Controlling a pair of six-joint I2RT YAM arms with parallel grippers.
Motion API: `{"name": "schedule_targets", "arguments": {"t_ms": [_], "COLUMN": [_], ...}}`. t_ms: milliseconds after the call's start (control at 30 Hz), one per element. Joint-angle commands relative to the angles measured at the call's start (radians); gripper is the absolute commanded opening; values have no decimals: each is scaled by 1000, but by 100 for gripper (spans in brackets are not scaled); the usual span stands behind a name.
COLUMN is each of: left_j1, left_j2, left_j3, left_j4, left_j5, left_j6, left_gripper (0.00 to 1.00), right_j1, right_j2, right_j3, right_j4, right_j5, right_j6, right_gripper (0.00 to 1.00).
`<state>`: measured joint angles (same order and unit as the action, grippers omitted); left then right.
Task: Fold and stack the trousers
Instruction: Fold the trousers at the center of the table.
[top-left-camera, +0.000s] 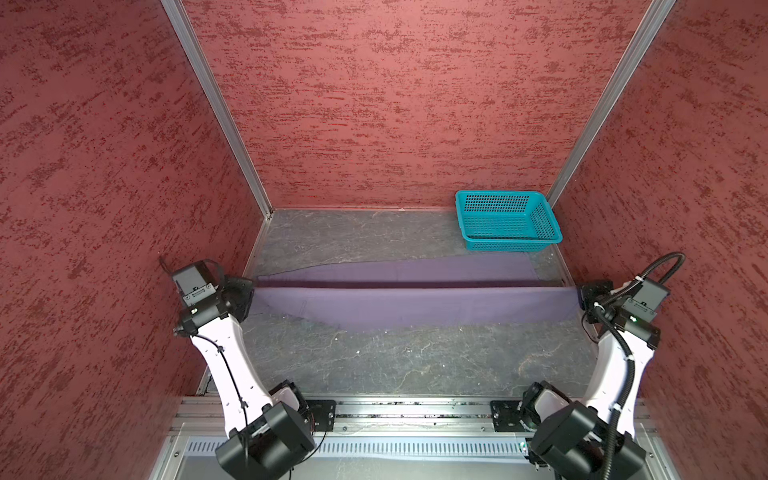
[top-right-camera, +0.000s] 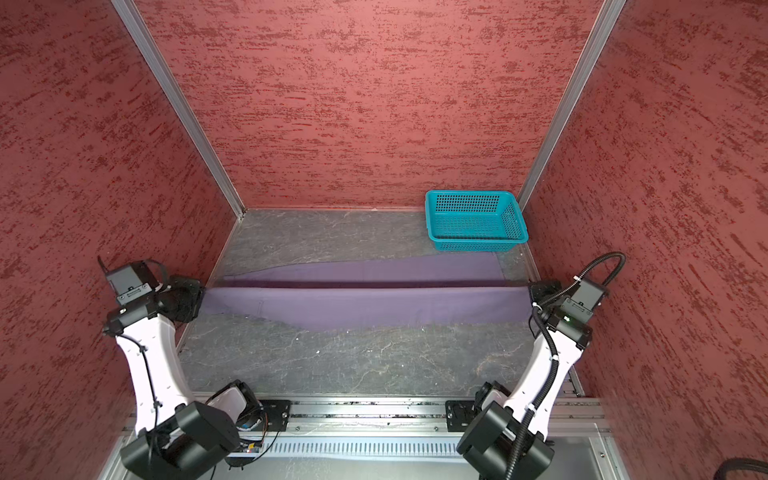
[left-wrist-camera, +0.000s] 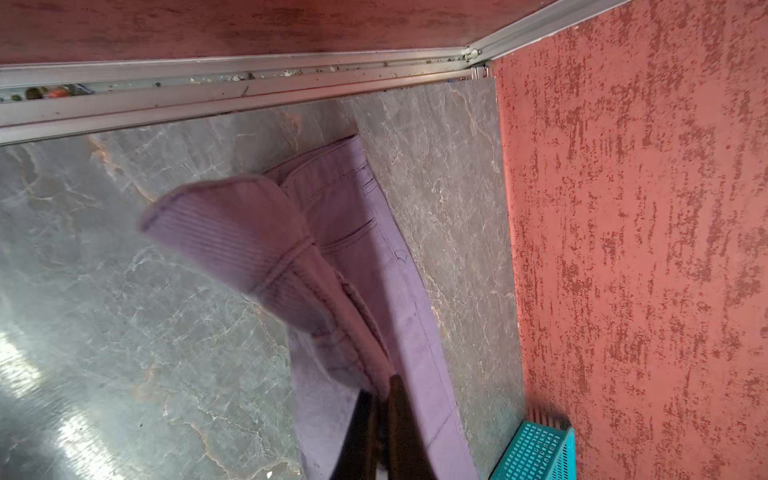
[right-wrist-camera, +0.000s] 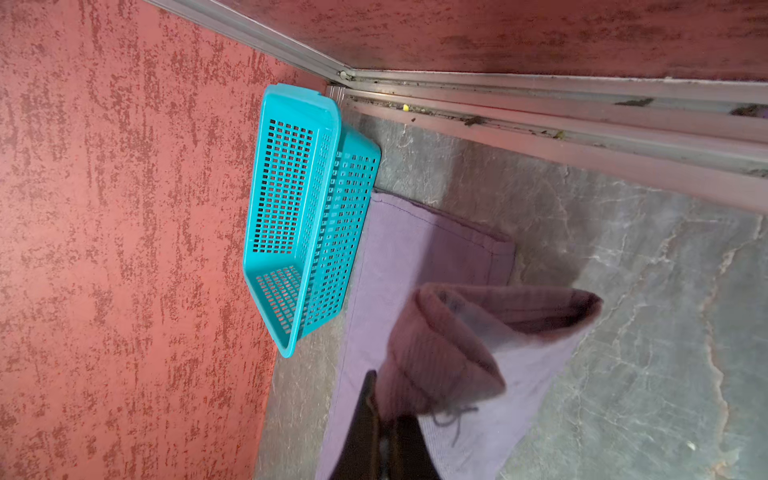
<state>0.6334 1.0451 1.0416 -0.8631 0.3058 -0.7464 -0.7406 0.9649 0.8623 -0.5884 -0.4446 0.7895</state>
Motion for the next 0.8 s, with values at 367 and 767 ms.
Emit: {"name": "schedule_targets", "arguments": {"t_ms": [367,767], "left_j1": [-134,-210], "left_j2": [205,366], "left_j3": [11,89], "left_j4": [244,280], "left_j5": [-234,-294], "left_j6": [-52,-33], "left_gripper": [0,0], "right_j1": [98,149], "right_j2": [185,321], "right_j3": [43,95], "right_j4": [238,317], "right_j5": [191,245], "right_j6": [60,68], "right_gripper": [0,0]}}
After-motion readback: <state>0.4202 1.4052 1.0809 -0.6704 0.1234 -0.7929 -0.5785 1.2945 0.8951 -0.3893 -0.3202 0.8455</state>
